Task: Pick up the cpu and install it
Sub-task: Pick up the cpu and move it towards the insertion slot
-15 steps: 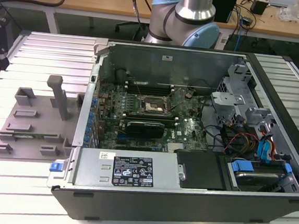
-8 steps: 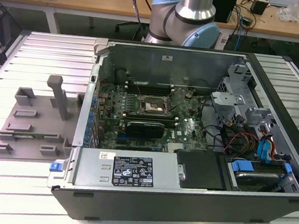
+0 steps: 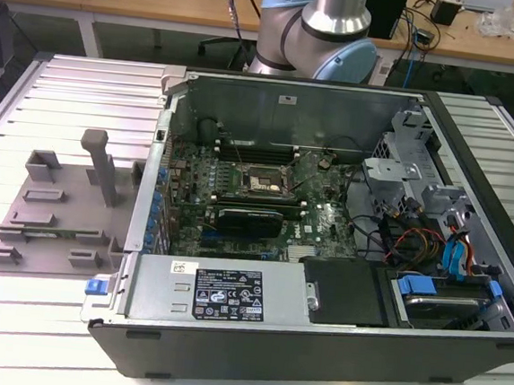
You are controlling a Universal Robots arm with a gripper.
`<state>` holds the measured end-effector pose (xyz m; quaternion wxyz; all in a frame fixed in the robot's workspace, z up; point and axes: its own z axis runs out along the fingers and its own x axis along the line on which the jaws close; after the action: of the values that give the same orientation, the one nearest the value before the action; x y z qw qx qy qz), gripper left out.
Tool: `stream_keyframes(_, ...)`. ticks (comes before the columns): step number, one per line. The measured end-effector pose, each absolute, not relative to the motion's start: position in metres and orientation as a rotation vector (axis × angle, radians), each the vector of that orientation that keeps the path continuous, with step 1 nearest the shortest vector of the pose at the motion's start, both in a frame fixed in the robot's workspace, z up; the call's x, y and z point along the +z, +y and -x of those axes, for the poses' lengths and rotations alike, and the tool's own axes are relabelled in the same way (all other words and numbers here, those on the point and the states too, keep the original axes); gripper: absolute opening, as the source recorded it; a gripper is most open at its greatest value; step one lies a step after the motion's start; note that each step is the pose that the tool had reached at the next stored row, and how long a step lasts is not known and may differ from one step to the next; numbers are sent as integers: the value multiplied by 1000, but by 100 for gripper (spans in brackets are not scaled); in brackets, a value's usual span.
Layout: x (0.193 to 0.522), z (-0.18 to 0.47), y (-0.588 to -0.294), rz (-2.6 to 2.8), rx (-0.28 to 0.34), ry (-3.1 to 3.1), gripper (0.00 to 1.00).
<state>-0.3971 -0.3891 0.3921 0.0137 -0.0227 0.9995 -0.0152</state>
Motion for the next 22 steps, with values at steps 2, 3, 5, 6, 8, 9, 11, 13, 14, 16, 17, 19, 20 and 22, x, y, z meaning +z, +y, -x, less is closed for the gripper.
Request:
stream_keyframes(2, 392, 397, -389, 71, -47, 3113, 55)
stream_keyframes(3, 392, 397, -389, 71, -47, 3113, 55)
stream_keyframes(5, 392, 397, -389, 71, -47, 3113, 55)
stream_keyframes(6, 392, 397, -389, 71, -47, 3113, 55)
stream_keyframes(8, 392, 397, -389, 71, -47, 3113, 55)
stream_keyframes(9, 392, 397, -389, 71, -47, 3113, 55)
stream_keyframes(11, 392, 395, -389, 71, -47, 3113, 55)
stream_keyframes(13, 392, 393, -389, 71, -47, 3113, 55)
stream_keyframes(14, 392, 391, -389, 71, -47, 3113, 55)
stream_keyframes(16, 392, 387, -389, 71, -48, 3113, 55)
stream_keyframes(17, 392, 385, -389, 71, -48, 3113, 55)
stream_keyframes(19, 392, 380, -389, 71, -49, 3114, 55)
stream_keyframes(20, 392, 376, -389, 71, -49, 3114, 55)
stream_keyframes(22, 392, 370, -389, 71, -49, 3114, 55)
